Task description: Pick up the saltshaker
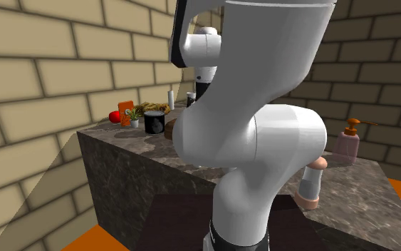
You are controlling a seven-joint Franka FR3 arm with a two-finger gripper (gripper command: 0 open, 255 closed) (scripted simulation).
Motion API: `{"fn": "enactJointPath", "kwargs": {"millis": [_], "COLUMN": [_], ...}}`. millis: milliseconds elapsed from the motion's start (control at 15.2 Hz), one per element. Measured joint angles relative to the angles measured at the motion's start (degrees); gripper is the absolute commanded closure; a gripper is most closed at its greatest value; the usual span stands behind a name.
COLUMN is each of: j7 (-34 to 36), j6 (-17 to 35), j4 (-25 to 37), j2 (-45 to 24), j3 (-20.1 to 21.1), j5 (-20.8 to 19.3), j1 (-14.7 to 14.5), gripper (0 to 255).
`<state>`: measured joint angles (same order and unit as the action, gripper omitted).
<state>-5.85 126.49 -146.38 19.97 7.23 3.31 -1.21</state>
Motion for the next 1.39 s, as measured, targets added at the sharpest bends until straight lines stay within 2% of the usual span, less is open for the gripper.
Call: {"fn": "enactJointPath", "kwargs": {"millis": [594,1188,1254,1386], "j7": [3.3,5.4,5.5,5.5], "j6": [16.3,24.3,24.4,24.6], "j4": [3.7,3.8,3.8,3.8], "j2": [-20.1,-28.3,-28.5,-28.6], "j3": [2.0,1.8,1.8,1.7], "j5": [-3.2,-5.7,-5.8,-5.8], "j1": [-0.1,-0.5,-0.5,-0.5], "gripper": [0,0,255,255]}}
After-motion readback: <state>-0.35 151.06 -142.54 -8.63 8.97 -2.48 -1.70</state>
